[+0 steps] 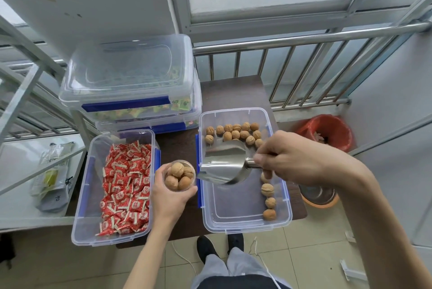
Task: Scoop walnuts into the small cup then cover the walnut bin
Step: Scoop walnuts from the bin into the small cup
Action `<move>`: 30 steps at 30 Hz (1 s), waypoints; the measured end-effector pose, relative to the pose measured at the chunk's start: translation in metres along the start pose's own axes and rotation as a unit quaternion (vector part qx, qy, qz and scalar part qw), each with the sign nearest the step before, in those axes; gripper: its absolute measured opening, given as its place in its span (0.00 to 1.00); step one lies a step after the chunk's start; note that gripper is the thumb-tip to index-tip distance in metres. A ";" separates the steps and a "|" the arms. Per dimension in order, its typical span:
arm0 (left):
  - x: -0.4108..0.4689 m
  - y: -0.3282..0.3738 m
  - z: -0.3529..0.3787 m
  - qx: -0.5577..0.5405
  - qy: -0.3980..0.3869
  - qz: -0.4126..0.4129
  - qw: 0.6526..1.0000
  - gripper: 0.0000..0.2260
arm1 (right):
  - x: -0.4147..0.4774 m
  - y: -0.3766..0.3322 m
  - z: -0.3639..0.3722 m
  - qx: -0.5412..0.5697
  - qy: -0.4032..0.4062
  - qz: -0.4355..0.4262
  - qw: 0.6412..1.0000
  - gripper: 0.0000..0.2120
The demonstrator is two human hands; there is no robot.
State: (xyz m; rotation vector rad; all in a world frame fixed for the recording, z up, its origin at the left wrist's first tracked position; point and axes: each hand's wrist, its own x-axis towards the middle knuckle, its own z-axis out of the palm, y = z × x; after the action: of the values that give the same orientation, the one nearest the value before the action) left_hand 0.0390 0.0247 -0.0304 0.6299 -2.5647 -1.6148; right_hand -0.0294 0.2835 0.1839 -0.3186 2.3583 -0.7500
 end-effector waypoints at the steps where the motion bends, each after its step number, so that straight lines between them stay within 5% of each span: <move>1: -0.001 -0.001 0.002 -0.002 0.001 -0.005 1.000 0.37 | 0.000 0.006 0.001 0.009 -0.003 0.008 1.000 0.22; 9: -0.002 -0.003 0.008 -0.011 0.035 -0.027 0.999 0.38 | 0.011 0.074 0.035 0.114 0.054 0.131 0.983 0.20; 15: -0.002 -0.007 0.017 0.014 0.039 -0.041 0.998 0.39 | 0.067 0.111 0.131 0.298 0.159 0.198 0.920 0.16; 23: -0.002 -0.009 0.012 0.048 0.007 -0.042 0.998 0.42 | 0.132 0.097 0.204 0.366 0.208 0.235 0.876 0.08; 30: 0.000 -0.008 0.012 0.060 0.002 -0.056 0.997 0.43 | 0.154 0.083 0.208 0.347 0.197 0.232 0.887 0.11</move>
State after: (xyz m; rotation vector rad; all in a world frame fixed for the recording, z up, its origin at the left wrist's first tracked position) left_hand 0.0387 0.0321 -0.0432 0.7987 -2.6855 -1.4952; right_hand -0.0177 0.1991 -0.0738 0.7403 2.1842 -1.4263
